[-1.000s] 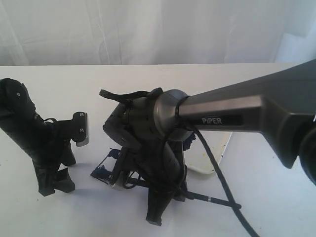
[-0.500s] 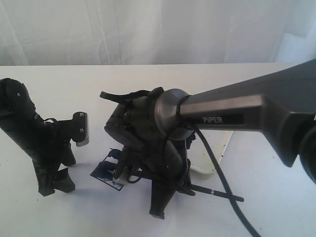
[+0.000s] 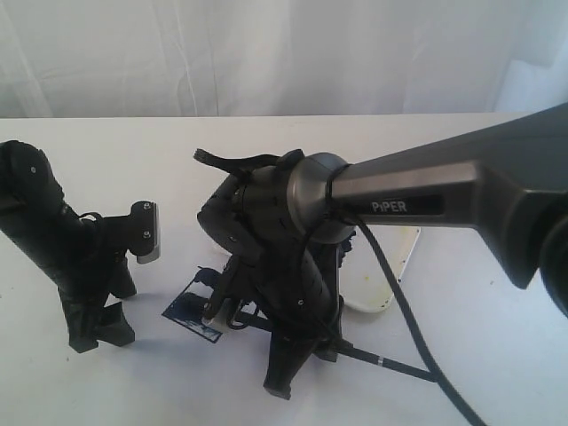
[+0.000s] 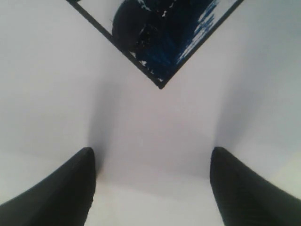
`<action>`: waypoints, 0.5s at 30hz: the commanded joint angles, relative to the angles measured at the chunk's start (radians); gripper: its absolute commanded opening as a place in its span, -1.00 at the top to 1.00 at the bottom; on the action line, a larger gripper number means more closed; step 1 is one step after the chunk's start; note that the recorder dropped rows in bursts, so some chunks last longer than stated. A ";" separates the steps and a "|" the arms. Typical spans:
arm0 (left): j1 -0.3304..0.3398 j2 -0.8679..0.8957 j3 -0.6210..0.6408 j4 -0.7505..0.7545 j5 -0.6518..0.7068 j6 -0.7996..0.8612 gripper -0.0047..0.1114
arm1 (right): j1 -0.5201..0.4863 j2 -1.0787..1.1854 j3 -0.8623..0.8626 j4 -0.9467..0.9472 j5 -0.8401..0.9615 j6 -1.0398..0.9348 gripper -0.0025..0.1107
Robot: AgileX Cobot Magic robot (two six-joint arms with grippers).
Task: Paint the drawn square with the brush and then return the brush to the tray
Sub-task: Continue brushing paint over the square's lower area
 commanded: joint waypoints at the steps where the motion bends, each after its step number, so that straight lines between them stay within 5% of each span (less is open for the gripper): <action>1: -0.006 0.012 0.009 0.021 0.030 -0.007 -0.31 | -0.004 -0.003 -0.003 -0.005 0.005 -0.031 0.96; 15: -0.006 0.012 0.009 0.021 0.032 -0.007 -0.31 | -0.041 -0.002 -0.003 -0.006 0.005 0.011 0.96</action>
